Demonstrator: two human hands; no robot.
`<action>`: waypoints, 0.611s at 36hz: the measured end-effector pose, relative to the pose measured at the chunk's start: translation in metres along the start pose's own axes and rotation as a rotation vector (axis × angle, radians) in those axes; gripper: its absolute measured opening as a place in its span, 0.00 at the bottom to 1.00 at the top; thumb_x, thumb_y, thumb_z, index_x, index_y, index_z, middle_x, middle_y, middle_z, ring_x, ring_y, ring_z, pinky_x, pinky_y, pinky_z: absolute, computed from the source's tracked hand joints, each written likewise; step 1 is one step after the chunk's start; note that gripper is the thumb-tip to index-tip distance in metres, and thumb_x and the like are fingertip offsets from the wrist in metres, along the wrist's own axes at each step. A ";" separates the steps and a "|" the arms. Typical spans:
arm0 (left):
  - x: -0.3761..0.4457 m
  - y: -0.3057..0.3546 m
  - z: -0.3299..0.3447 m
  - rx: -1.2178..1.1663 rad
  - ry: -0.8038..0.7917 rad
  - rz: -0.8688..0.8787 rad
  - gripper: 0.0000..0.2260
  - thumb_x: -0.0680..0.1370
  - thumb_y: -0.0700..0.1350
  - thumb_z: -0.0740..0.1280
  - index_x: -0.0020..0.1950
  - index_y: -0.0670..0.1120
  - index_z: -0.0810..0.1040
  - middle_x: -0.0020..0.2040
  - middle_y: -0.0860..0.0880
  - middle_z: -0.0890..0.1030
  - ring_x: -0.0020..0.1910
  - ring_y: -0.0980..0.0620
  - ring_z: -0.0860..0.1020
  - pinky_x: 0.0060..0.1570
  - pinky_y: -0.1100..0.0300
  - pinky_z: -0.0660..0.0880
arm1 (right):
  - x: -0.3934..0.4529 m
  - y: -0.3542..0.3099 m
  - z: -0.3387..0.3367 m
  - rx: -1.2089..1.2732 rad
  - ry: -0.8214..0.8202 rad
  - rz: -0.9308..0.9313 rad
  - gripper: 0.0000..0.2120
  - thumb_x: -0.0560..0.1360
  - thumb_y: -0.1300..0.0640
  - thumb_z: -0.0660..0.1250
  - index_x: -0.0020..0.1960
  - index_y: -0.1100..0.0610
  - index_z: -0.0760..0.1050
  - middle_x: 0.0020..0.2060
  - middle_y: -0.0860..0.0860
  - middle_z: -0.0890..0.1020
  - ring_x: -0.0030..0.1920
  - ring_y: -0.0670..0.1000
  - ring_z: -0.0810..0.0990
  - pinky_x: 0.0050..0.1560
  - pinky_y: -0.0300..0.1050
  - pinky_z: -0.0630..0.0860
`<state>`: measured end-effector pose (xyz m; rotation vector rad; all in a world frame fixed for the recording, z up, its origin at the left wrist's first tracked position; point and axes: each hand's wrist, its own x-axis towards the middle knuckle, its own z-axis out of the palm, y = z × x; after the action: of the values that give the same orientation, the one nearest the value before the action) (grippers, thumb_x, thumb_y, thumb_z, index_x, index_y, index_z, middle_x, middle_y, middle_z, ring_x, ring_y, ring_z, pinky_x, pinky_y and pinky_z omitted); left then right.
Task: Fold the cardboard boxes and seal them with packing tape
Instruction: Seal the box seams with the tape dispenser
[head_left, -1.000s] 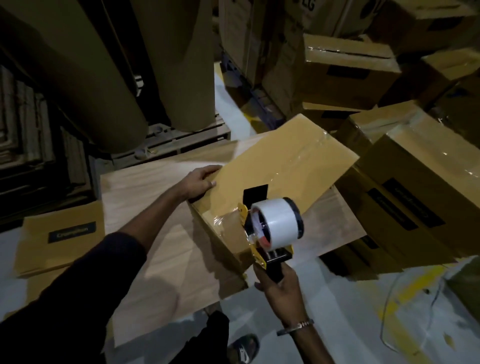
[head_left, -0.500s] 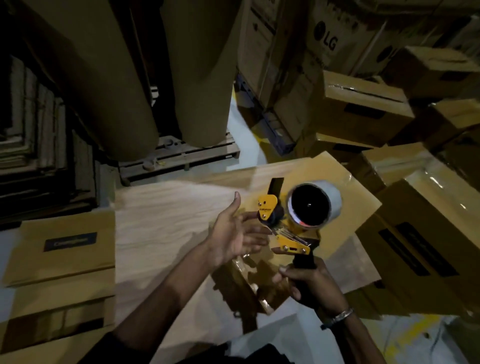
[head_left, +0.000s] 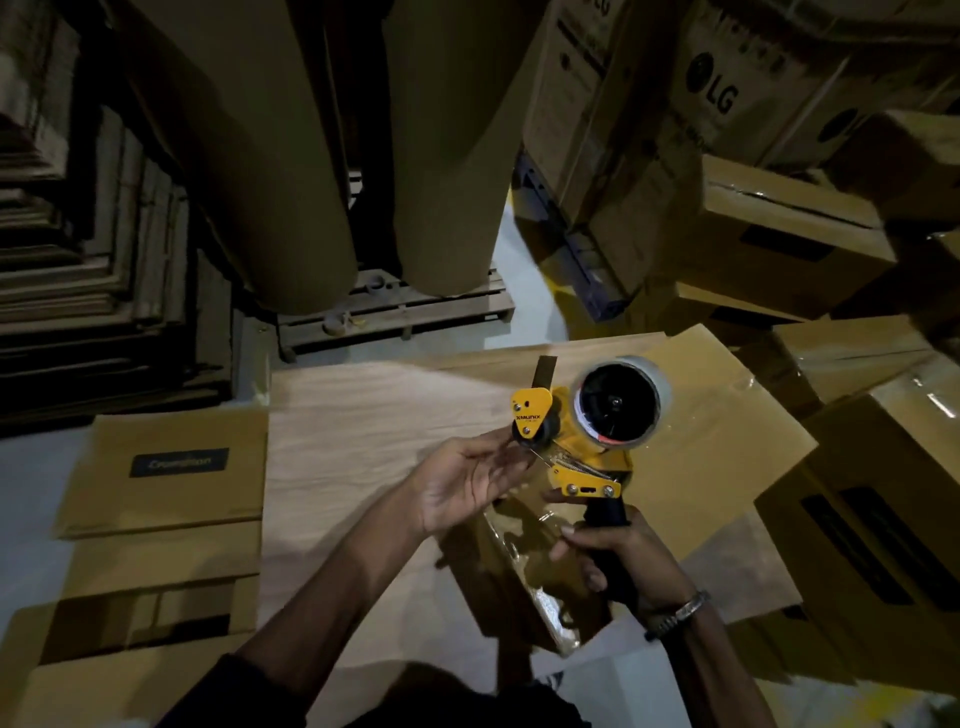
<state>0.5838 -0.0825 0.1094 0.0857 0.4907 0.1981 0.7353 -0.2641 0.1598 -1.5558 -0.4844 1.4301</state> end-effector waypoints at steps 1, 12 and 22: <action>0.002 0.002 -0.002 0.004 0.010 -0.012 0.12 0.82 0.36 0.62 0.60 0.35 0.81 0.57 0.36 0.83 0.48 0.43 0.87 0.48 0.52 0.86 | 0.001 0.000 -0.001 -0.005 -0.001 0.000 0.21 0.70 0.59 0.79 0.61 0.63 0.83 0.42 0.70 0.84 0.20 0.50 0.69 0.25 0.41 0.69; -0.001 0.019 -0.022 0.040 0.018 -0.087 0.20 0.84 0.50 0.67 0.67 0.35 0.79 0.59 0.36 0.83 0.50 0.41 0.87 0.48 0.53 0.86 | 0.007 -0.002 -0.009 -0.100 -0.025 0.024 0.24 0.72 0.58 0.78 0.64 0.67 0.79 0.44 0.69 0.85 0.22 0.52 0.68 0.27 0.43 0.68; -0.008 0.045 -0.025 0.528 0.209 0.036 0.18 0.75 0.28 0.72 0.64 0.38 0.80 0.58 0.37 0.85 0.52 0.45 0.87 0.52 0.57 0.84 | 0.015 -0.010 -0.002 -0.173 -0.054 0.033 0.16 0.78 0.66 0.70 0.64 0.58 0.82 0.44 0.69 0.85 0.22 0.52 0.68 0.28 0.42 0.68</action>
<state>0.5574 -0.0388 0.0964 0.5943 0.7414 0.1086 0.7435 -0.2477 0.1596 -1.6713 -0.6318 1.4908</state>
